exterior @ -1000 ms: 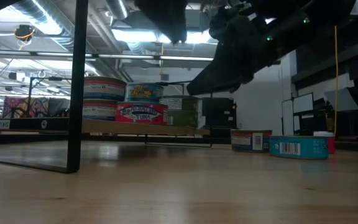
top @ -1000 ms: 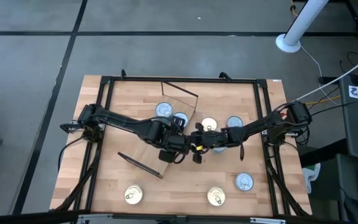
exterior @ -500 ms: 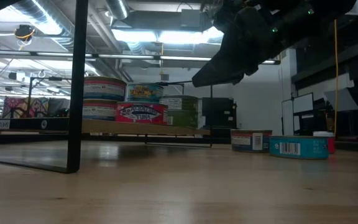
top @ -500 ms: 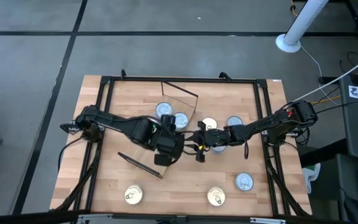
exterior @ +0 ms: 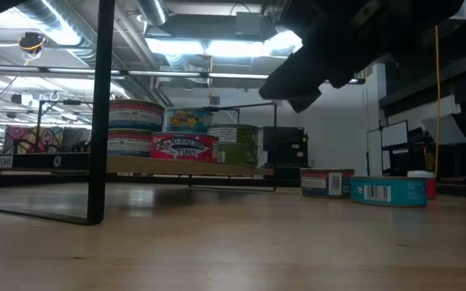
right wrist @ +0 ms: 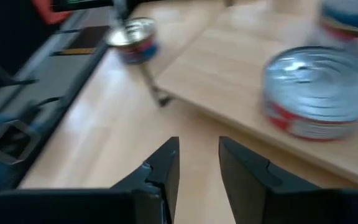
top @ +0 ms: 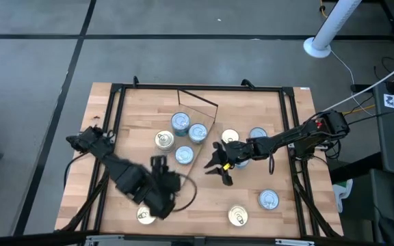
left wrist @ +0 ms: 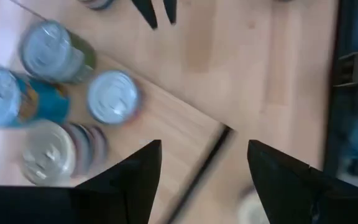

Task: Stack canned seafood by type on shelf
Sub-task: Stack the blue tuna can on top of the blue tuna can on the shelf

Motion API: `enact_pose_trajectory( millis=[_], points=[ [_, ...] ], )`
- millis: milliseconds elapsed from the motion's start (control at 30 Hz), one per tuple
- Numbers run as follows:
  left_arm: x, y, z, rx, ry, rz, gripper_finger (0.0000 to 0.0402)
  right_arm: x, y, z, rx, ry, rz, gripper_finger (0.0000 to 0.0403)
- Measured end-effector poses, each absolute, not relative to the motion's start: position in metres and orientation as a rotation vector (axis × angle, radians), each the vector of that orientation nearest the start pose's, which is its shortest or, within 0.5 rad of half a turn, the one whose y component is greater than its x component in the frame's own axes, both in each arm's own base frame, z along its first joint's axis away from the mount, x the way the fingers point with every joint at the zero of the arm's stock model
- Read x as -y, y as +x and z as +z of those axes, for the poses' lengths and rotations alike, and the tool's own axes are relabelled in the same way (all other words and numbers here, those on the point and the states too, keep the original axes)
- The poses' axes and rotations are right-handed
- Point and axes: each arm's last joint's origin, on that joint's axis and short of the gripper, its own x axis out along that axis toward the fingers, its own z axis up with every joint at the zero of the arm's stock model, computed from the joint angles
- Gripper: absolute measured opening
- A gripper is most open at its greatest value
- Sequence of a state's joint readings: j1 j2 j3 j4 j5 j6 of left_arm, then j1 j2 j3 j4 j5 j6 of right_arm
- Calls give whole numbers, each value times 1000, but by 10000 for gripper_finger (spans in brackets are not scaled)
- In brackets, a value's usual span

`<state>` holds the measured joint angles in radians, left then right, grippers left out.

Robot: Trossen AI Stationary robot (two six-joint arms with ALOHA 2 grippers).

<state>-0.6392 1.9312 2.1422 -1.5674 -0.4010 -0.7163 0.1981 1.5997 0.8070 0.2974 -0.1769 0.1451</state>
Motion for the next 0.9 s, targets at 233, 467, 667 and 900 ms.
enact_pose_trajectory(
  millis=[233, 467, 667, 900],
  points=[
    [248, 264, 366, -1123, -134, 260, 233, -90, 316, 193, -487, 137, 445, 113],
    [289, 251, 338, -1151, -156, 288, 233, -104, 316, 201, -397, 101, 449, 113],
    [320, 252, 304, -1178, -127, 280, 233, -103, 316, 201, -396, 114, 418, 119],
    [339, 259, 267, -1209, -147, 358, 233, -103, 318, 204, -355, 116, 391, 193]
  ],
)
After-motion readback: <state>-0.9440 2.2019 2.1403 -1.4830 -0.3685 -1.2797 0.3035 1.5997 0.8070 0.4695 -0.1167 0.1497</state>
